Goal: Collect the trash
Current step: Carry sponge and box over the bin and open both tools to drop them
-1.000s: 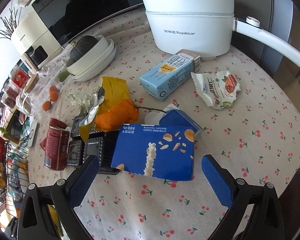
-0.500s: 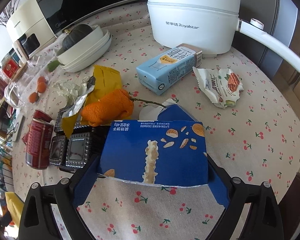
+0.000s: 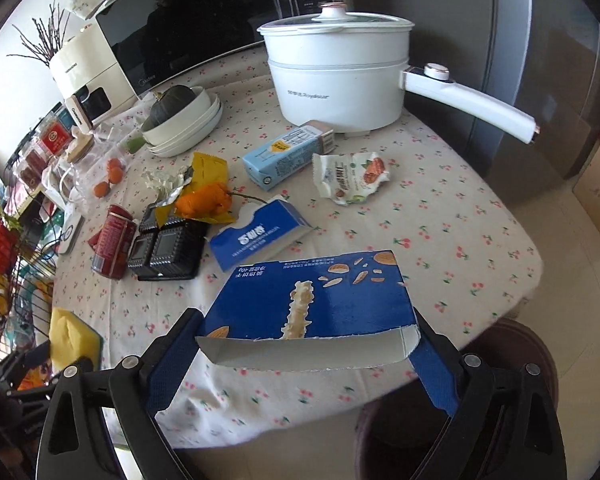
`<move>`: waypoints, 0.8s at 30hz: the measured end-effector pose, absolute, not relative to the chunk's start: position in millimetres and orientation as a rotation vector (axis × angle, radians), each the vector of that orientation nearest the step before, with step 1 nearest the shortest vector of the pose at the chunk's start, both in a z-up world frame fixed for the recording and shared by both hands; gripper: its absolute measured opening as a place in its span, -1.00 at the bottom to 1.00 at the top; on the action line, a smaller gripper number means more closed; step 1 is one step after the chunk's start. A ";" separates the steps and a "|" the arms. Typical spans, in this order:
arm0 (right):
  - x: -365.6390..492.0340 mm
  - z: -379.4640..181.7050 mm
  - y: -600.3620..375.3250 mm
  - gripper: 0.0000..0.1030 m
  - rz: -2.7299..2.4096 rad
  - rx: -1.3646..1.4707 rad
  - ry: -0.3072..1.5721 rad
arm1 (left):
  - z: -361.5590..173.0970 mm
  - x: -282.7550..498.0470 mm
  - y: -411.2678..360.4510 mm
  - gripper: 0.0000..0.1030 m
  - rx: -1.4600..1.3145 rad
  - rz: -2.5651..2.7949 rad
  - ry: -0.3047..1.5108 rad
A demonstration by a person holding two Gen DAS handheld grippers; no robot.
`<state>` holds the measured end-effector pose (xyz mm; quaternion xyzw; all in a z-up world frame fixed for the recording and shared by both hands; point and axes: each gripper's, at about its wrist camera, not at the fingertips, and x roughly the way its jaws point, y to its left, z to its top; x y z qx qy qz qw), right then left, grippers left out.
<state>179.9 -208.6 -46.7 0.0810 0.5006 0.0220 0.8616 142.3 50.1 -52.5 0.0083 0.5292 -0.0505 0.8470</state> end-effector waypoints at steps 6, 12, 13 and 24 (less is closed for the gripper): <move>130.3 -40.5 -266.1 0.90 0.009 0.195 1.053 | -46.6 127.8 -2.0 0.61 0.044 -0.218 1.100; 84.1 -48.1 -319.5 0.90 -0.059 0.223 1.065 | -49.8 108.8 -64.4 0.61 0.103 -0.351 1.094; 77.7 -50.1 -327.2 0.90 -0.068 0.229 1.069 | -51.6 104.7 -75.5 0.61 0.118 -0.376 1.094; 22.3 -72.7 -397.9 0.90 -0.171 0.263 1.100 | -73.4 76.6 -179.2 0.62 0.264 -0.599 1.081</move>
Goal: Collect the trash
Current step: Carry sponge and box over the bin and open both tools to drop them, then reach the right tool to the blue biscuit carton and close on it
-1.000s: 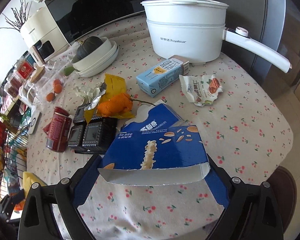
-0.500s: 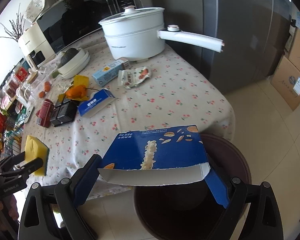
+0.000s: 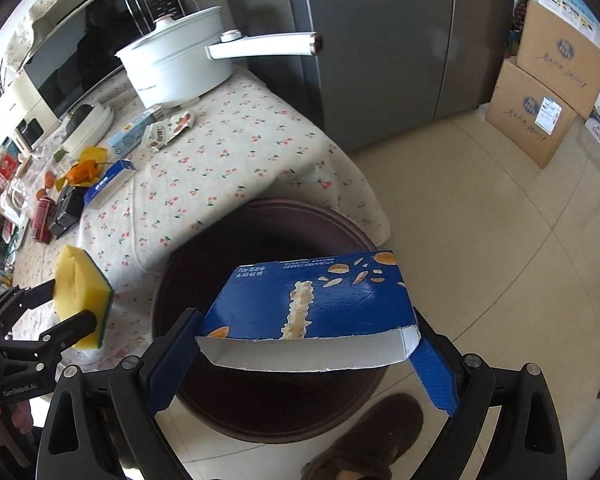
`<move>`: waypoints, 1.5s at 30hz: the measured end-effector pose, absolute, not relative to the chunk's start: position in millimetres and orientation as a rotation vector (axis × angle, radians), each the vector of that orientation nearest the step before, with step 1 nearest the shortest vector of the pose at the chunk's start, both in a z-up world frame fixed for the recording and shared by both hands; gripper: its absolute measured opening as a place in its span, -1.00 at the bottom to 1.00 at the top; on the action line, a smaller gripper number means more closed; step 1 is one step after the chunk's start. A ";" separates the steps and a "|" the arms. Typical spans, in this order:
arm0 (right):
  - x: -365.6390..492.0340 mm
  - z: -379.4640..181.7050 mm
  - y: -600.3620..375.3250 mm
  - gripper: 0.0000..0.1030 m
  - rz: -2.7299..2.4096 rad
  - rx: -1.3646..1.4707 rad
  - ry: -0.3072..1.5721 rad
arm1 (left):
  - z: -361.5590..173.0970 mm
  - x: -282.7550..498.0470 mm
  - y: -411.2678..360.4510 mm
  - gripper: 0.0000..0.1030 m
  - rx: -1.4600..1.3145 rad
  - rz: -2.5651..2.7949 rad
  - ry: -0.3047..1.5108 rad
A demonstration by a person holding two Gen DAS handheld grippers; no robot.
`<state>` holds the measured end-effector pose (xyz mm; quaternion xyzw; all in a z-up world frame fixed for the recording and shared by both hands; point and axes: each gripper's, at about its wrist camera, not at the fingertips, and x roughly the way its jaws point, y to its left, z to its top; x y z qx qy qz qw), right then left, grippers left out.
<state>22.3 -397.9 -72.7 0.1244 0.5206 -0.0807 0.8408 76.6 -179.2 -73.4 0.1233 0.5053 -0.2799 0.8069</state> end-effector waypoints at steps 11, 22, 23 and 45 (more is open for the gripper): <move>4.6 -86.0 -437.1 0.90 -0.217 0.317 1.128 | -94.4 73.8 -216.4 0.93 0.292 -0.671 1.069; 13.6 -87.1 -425.8 0.93 -0.193 0.305 1.137 | -91.7 79.0 -198.4 0.93 0.299 -0.616 1.075; 15.2 -87.2 -424.5 0.93 -0.187 0.310 1.135 | -90.8 78.8 -194.8 0.93 0.300 -0.605 1.075; 65.5 -73.2 -364.3 1.00 -0.101 0.285 1.132 | -65.7 113.5 -62.2 0.93 0.124 -0.282 1.095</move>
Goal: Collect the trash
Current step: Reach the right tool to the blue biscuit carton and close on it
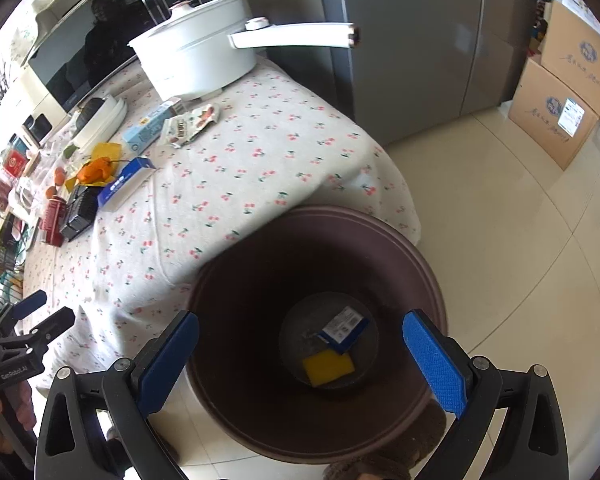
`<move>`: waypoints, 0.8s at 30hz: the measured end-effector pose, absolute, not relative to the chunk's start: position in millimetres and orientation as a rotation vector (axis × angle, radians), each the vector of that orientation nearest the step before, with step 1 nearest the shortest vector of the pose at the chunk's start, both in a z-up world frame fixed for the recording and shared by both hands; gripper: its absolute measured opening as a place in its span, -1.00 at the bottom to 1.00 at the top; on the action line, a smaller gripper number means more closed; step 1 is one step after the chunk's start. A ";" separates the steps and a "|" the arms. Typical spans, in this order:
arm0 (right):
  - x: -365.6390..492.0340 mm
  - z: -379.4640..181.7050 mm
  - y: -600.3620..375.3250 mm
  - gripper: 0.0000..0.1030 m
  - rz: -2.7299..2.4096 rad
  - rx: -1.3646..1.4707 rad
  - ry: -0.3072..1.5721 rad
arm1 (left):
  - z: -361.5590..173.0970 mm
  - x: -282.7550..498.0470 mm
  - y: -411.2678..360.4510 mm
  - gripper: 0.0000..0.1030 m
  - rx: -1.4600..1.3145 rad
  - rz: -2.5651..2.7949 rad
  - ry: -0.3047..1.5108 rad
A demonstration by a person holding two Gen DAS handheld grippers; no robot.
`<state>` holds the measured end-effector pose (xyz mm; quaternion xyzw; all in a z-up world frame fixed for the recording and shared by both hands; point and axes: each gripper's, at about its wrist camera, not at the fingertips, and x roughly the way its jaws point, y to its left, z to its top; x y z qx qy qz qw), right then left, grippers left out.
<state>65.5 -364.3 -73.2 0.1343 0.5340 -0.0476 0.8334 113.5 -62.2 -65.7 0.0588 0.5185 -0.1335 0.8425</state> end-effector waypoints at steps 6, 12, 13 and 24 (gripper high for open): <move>88.9 -67.9 -331.3 1.00 -0.060 0.253 1.132 | -59.5 122.2 -20.4 0.93 0.066 -0.206 1.089; 110.6 -64.2 -296.2 1.00 -0.016 0.211 1.142 | -54.4 132.5 19.0 0.93 0.028 -0.131 1.078; 113.2 -63.7 -291.2 1.00 -0.010 0.206 1.142 | -53.3 135.1 25.5 0.93 0.021 -0.118 1.076; 156.0 -64.8 -240.6 1.00 0.033 0.157 1.146 | -53.8 182.6 95.6 0.88 -0.077 0.021 1.076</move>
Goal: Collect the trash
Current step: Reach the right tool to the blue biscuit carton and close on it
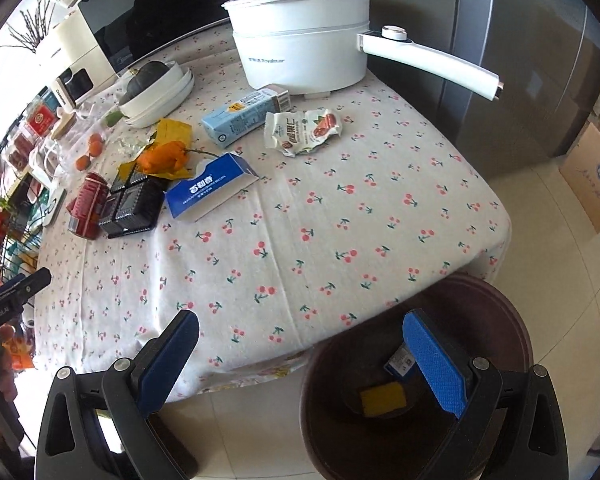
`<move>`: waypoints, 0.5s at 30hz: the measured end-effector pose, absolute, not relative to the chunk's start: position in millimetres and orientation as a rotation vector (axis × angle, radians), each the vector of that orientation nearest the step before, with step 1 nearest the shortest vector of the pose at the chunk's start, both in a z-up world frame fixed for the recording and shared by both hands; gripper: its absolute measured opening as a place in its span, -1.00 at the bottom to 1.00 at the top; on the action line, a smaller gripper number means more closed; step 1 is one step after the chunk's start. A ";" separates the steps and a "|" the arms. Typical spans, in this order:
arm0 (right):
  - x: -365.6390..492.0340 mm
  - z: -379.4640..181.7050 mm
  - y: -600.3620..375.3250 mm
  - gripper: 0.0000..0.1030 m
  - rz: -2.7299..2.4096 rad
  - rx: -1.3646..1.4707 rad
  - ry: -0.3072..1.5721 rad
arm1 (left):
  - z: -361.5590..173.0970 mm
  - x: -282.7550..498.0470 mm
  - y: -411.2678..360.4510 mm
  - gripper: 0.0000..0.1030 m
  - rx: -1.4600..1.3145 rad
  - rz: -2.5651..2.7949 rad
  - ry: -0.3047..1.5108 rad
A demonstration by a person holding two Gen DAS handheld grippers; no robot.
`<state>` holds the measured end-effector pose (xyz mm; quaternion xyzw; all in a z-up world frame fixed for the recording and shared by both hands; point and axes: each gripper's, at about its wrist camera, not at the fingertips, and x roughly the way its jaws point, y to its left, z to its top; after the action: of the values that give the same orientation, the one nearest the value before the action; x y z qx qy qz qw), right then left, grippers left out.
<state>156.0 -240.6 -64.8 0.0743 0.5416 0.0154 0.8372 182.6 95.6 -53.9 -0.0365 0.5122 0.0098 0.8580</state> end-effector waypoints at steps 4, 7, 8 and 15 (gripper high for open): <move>178.1 -65.2 -217.9 1.00 0.057 0.161 1.140 | -64.9 206.0 113.9 0.70 -0.142 0.021 1.072; 196.5 -68.4 -198.4 1.00 0.078 0.177 1.143 | -73.8 223.5 121.5 0.60 -0.188 0.038 1.072; 203.4 -70.5 -192.2 1.00 0.083 0.183 1.142 | -76.6 228.5 123.2 0.59 -0.201 0.045 1.071; 248.2 -88.3 -174.3 1.00 0.108 0.191 1.124 | -92.9 249.3 121.3 0.44 -0.232 0.042 1.074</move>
<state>248.2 -174.3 -88.3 0.0905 0.5317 0.0513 0.8405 249.3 121.3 -92.9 -0.1100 0.5106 0.0200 0.8525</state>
